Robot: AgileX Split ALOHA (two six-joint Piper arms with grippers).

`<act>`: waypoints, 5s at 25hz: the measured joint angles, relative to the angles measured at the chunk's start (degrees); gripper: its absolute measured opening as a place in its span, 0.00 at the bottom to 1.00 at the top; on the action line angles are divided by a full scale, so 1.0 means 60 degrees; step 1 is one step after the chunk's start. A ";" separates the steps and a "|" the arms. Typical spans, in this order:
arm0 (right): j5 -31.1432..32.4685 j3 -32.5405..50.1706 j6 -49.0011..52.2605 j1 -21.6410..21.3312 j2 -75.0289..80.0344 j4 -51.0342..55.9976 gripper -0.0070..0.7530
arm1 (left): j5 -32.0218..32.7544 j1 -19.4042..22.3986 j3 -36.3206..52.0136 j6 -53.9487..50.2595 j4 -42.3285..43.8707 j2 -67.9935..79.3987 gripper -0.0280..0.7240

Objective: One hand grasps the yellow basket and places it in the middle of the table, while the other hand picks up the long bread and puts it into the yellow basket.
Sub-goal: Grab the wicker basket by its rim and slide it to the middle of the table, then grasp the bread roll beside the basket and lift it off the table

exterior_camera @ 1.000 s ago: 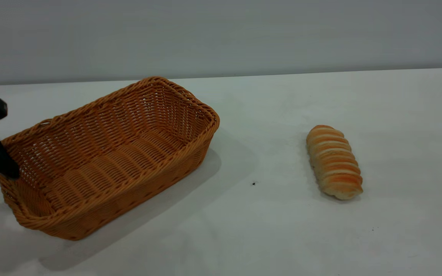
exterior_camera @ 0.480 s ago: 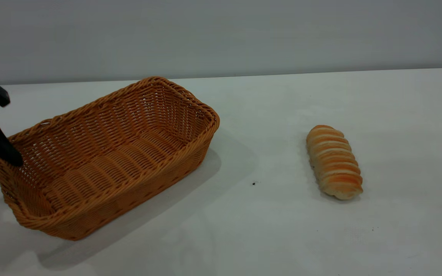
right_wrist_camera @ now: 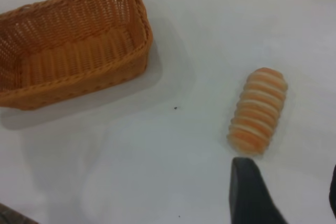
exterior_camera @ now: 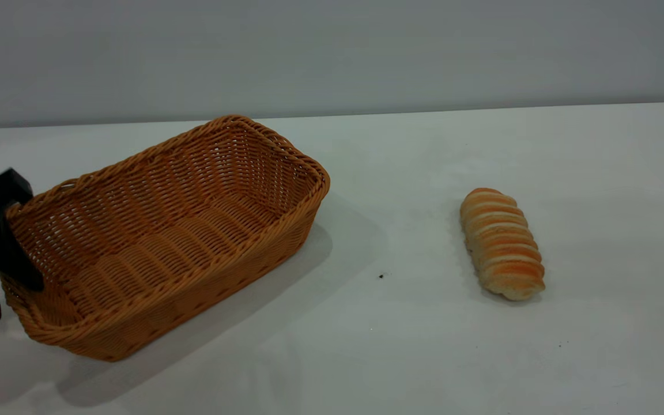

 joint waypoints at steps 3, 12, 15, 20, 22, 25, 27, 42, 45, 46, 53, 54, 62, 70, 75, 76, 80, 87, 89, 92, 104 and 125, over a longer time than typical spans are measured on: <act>0.0000 0.0000 0.0000 0.0000 0.0000 0.0000 0.55 | -0.0453 0.0000 0.0000 -0.0008 -0.0077 0.0344 0.62; -0.0009 0.0000 0.0000 0.0000 0.0000 0.0000 0.55 | -0.1252 -0.0008 -0.0094 0.1124 -0.0215 0.0933 0.17; -0.0009 0.0000 0.0000 0.0000 0.0000 0.0000 0.55 | -0.1252 -0.0008 -0.0124 0.1414 -0.0247 0.0935 0.17; -0.0009 0.0000 0.0000 0.0000 0.0000 0.0010 0.55 | -0.0839 -0.0008 -0.0806 0.3107 -0.0216 0.1004 0.17; -0.0009 0.0000 -0.0003 0.0000 0.0000 0.0010 0.55 | -0.0539 -0.0008 -0.1256 0.3901 -0.0206 0.1004 0.17; -0.0009 0.0000 -0.0003 0.0000 0.0000 0.0010 0.55 | -0.0222 -0.0008 -0.1799 0.4769 -0.0132 0.1032 0.17; -0.0009 0.0000 -0.0003 0.0000 0.0000 0.0010 0.55 | -0.0025 -0.0008 -0.2153 0.5178 -0.0066 0.1121 0.17; -0.0017 0.0000 -0.0031 0.0000 0.0000 0.0010 0.55 | 0.1562 -0.0008 -0.3143 0.4668 -0.0139 0.2300 0.33; -0.0017 0.0000 -0.0031 0.0000 0.0000 0.0010 0.55 | 0.1679 -0.0008 -0.3143 0.4649 -0.0225 0.2300 0.50; -0.0017 0.0000 -0.0031 0.0000 0.0000 0.0010 0.55 | 0.1703 -0.0008 -0.3143 0.4649 -0.0225 0.2300 0.54; -0.0017 0.0000 -0.0031 0.0000 0.0000 0.0010 0.55 | 0.1795 -0.0008 -0.3143 0.4578 -0.0229 0.1939 0.74; -0.0017 0.0000 -0.0031 0.0000 0.0000 0.0000 0.55 | 0.1846 -0.0008 -0.3143 0.4578 -0.0229 0.1829 0.75; -0.0009 0.0000 -0.0031 0.0000 0.0000 -0.0043 0.55 | 0.2653 -0.0008 -0.3143 0.4578 -0.0129 0.1219 0.75; -0.0009 0.0000 -0.0031 0.0000 0.0000 -0.0053 0.55 | 0.2952 -0.0008 -0.3143 0.3947 0.0766 0.1028 0.75; -0.0009 0.0000 -0.0031 0.0000 0.0000 -0.0053 0.55 | 0.3033 -0.0008 -0.3143 0.3884 0.0775 0.1018 0.75; -0.0001 0.0000 -0.0031 0.0000 0.0000 -0.0053 0.55 | 0.3065 -0.0008 -0.3143 0.3884 0.0775 0.1018 0.75; -0.0001 0.0000 -0.0031 0.0000 0.0000 -0.0053 0.55 | 0.3134 -0.0008 -0.3143 0.3855 0.0994 0.1018 0.75; 0.0008 0.0000 -0.0031 0.0000 0.0000 -0.0053 0.55 | 0.3295 -0.0008 -0.3149 0.3446 0.1811 0.0459 0.75; 0.0008 0.0000 -0.0031 0.0000 0.0000 -0.0053 0.55 | 0.3449 -0.0008 -0.3221 0.2857 0.2416 0.0070 0.75; 0.0110 0.0000 -0.0075 0.0000 0.0000 0.0059 0.55 | 0.3990 -0.0008 -0.3515 0.1720 0.3607 -0.0603 0.75; 0.0613 0.0000 -0.3639 0.0000 0.2010 0.3711 0.55 | 0.5863 -0.0008 -0.3904 -0.0363 0.5341 -0.3753 0.75; -0.2868 -0.3499 -0.7531 0.0645 1.1633 0.6793 0.55 | 0.6175 -0.0008 -0.3904 -0.0363 0.5196 -0.5067 0.75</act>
